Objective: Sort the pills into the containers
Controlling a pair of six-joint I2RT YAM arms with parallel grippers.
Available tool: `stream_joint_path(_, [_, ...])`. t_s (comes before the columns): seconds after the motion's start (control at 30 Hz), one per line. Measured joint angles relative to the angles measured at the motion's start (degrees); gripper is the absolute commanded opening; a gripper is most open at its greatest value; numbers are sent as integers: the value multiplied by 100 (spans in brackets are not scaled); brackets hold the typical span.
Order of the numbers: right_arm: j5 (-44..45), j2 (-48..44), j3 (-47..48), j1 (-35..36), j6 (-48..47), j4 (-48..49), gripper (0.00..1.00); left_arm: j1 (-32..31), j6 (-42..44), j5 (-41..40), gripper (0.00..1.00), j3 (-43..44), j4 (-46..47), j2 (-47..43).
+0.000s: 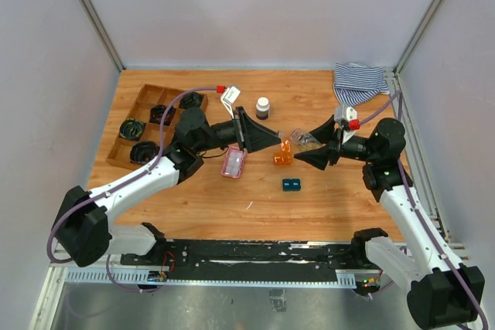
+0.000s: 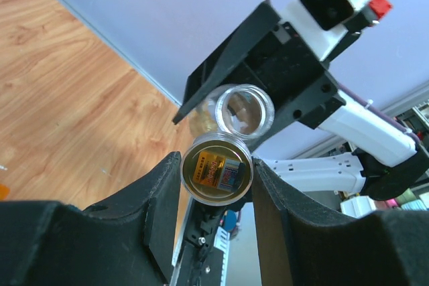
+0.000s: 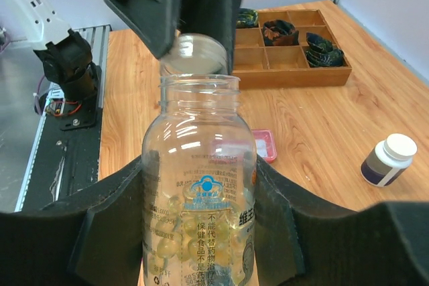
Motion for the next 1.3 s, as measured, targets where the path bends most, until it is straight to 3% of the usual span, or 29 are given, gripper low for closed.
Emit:
stream_joint_path(0.4, [210,0,192,455,-997,-1003,1,2,-59,192,21,122,-188,365])
stream_joint_path(1.3, [629,177,391,791,-1731,-1779,1,-7,-144,404,21,157,-199,343])
